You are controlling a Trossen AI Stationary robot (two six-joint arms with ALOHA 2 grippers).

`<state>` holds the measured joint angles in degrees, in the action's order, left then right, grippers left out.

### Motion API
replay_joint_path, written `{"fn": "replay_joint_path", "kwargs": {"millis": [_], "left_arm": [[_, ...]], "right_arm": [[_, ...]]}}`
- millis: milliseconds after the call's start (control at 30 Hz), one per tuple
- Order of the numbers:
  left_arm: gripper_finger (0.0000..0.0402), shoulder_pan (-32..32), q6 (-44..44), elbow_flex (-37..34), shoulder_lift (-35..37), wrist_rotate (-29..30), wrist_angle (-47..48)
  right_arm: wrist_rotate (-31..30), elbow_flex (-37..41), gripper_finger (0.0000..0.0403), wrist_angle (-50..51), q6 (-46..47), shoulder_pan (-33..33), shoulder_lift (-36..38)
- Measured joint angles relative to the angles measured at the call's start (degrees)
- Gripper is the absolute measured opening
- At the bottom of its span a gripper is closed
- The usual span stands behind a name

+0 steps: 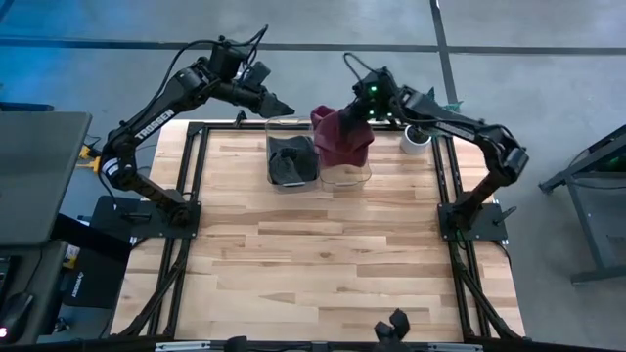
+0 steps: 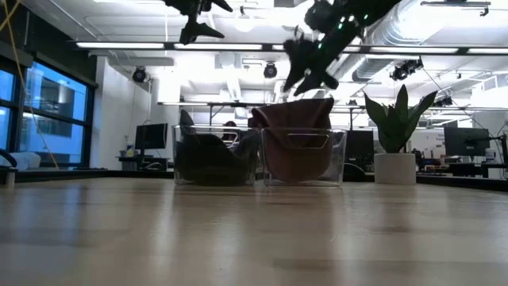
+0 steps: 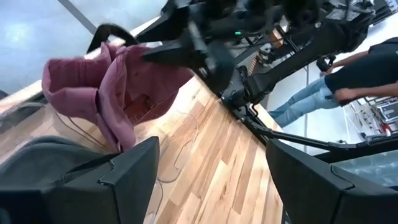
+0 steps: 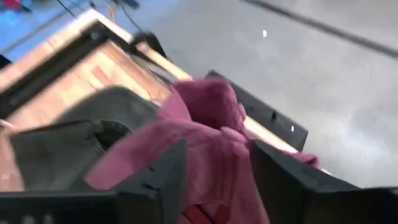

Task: Pick & Place hat
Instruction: Return to home position

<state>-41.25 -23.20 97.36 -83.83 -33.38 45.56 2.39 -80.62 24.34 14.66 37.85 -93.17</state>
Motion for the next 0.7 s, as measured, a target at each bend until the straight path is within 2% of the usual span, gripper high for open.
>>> {"fn": "replay_joint_path", "kwargs": {"millis": [167,367,500,600,700], "left_arm": [[0.0286,0.0,0.8,0.0,1.9,0.8,1.8],[0.0286,0.0,1.7,-1.2,4.3,-0.3,3.5],[0.0286,-0.1,-1.0,-10.0,9.4,-1.0,-2.2],[0.0286,0.0,-5.1,-20.4,14.9,-0.8,-10.0],[0.0286,0.0,-11.0,-30.9,21.1,-0.6,-18.2]], "right_arm": [[1.5,0.0,0.0205,0.0,-0.6,-0.6,6.8],[5.1,0.0,0.0209,3.6,-4.4,-4.5,17.6],[1.1,0.0,0.0203,8.8,-6.9,-8.0,25.6],[-2.7,0.8,0.0198,10.5,-7.2,-10.8,31.4],[-5.1,4.7,0.0198,9.3,-5.7,-12.7,37.0]]}}
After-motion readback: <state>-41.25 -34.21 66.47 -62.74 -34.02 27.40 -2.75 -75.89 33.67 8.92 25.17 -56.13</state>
